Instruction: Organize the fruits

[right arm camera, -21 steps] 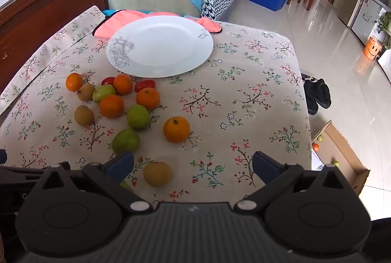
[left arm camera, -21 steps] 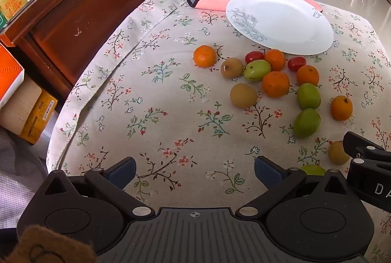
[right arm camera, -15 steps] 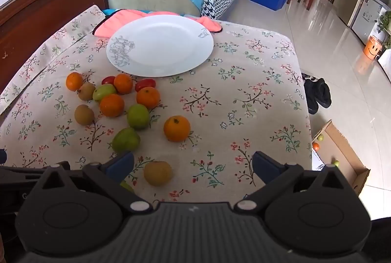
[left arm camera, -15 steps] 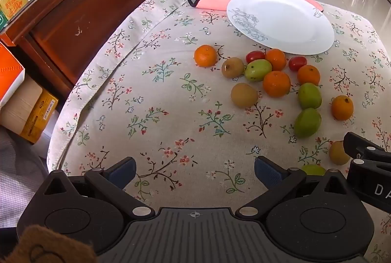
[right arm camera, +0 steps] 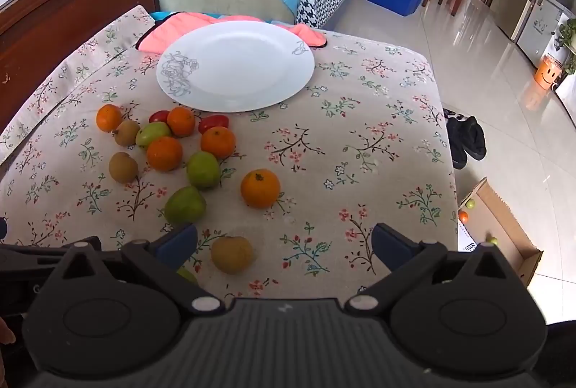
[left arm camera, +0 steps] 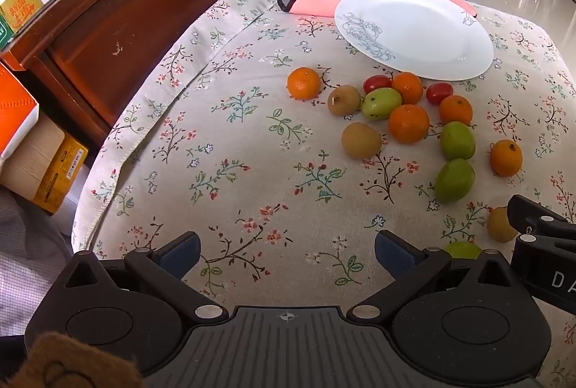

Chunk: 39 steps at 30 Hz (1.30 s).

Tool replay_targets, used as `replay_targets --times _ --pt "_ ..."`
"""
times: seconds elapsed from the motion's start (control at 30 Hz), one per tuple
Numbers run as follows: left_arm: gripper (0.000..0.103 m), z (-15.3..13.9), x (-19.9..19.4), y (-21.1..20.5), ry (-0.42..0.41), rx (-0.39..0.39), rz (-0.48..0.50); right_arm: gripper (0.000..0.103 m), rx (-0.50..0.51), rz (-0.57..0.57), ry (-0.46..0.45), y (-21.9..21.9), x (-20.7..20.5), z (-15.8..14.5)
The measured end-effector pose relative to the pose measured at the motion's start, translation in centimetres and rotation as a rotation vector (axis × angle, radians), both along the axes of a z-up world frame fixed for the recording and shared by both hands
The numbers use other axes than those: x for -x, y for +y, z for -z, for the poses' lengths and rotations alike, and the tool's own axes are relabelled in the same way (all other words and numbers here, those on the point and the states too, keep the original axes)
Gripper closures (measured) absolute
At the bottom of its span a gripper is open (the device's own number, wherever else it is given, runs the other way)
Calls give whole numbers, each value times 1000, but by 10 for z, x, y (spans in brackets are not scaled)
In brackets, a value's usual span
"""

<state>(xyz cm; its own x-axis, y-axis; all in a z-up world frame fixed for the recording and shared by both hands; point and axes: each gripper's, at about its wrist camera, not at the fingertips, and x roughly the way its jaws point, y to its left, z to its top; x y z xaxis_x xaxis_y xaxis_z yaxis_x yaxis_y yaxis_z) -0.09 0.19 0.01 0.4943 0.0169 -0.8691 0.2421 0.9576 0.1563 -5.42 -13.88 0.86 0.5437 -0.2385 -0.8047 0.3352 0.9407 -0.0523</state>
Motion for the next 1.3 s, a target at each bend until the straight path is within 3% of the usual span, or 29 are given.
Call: replay_targets --times 1.3 --pt "1 0 0 2 -1 1 0 1 -5 5 10 1 1 3"
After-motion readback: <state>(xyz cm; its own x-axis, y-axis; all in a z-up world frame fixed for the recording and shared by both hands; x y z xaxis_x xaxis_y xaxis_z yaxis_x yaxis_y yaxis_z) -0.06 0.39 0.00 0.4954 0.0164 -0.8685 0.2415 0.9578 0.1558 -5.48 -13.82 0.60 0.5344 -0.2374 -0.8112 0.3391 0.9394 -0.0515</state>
